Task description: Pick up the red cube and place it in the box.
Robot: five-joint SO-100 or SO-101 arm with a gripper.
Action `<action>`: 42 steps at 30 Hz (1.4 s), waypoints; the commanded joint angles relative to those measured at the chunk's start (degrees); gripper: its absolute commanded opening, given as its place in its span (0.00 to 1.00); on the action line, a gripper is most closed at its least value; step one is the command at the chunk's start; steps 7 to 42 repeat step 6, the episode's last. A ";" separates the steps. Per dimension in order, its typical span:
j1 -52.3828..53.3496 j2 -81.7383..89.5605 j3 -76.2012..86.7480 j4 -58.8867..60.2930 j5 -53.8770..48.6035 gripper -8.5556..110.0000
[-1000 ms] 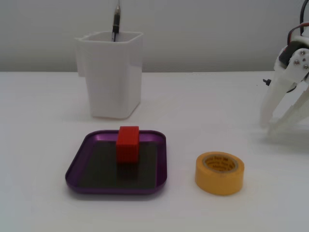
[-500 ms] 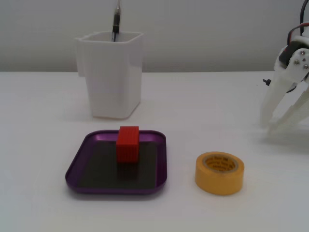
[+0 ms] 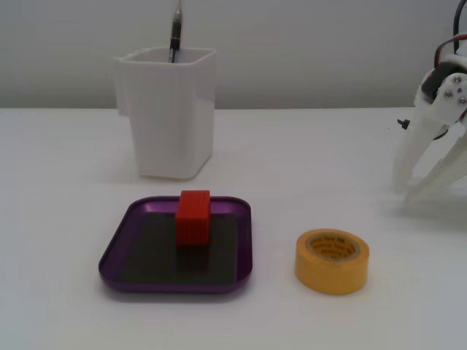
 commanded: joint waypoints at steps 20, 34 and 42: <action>0.09 4.22 0.35 -0.62 0.09 0.07; 0.09 4.22 0.35 -0.62 0.09 0.07; 0.09 4.22 0.35 -0.62 0.09 0.07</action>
